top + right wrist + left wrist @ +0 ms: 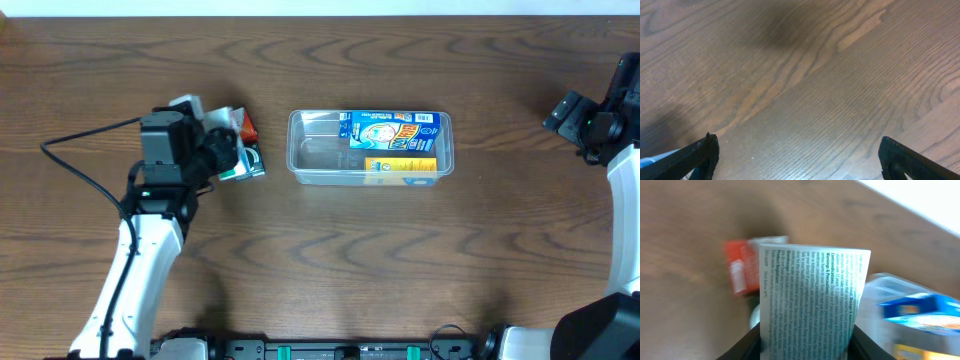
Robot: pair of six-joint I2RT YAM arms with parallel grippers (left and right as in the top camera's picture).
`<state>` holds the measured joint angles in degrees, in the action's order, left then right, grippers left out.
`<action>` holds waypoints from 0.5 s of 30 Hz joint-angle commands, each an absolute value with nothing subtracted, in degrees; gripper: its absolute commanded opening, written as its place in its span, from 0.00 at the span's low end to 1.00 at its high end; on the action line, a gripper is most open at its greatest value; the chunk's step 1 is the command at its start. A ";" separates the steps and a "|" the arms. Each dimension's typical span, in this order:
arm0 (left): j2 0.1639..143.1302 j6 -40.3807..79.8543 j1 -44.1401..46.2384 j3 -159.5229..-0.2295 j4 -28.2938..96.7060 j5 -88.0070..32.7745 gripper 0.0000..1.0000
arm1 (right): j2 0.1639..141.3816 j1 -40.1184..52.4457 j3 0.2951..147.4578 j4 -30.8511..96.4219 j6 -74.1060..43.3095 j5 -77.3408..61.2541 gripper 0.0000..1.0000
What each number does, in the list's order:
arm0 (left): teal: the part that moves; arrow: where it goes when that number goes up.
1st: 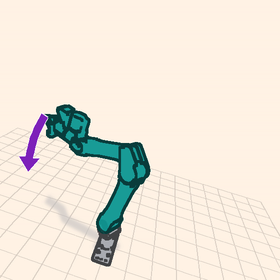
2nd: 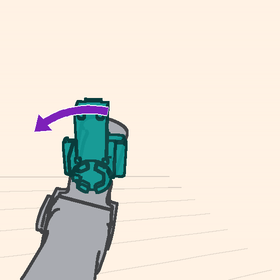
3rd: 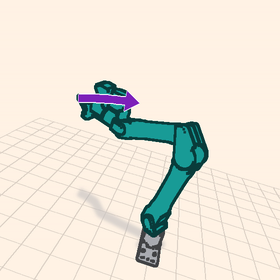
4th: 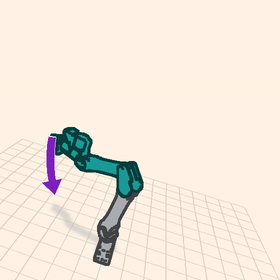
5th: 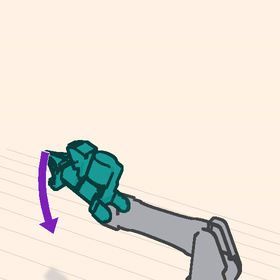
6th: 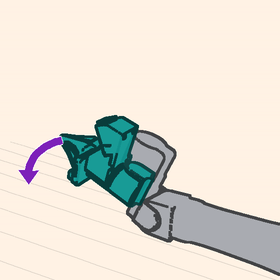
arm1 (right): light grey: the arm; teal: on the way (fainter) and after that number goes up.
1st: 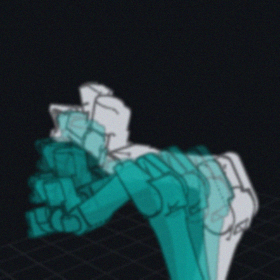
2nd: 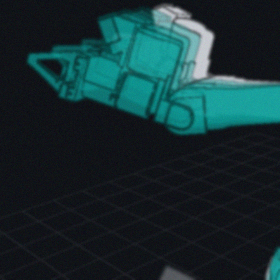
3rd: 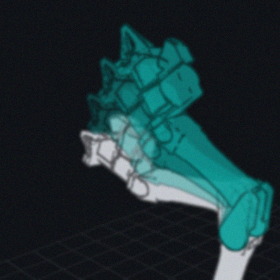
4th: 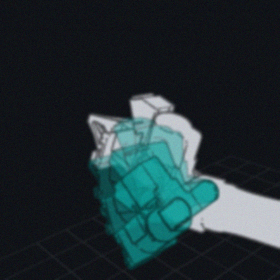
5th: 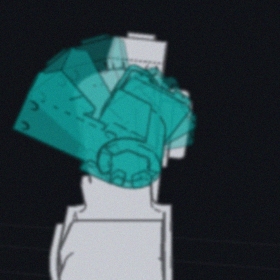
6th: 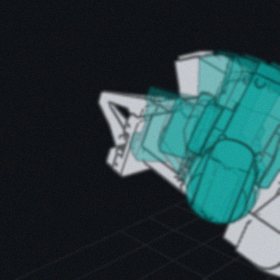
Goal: Pack container
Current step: 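Carry the white box right over the clear container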
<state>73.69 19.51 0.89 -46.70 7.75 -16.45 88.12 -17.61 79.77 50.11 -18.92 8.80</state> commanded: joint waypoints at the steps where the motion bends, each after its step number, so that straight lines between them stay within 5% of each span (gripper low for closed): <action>1: 72.20 21.17 4.60 -46.65 4.97 -18.83 0.42 | 88.09 -17.93 80.18 50.17 -19.68 9.21 0.99; 15: 76.58 26.02 20.84 -57.10 -1.10 -13.10 0.42 | 88.09 -17.93 80.18 50.17 -19.68 9.21 0.99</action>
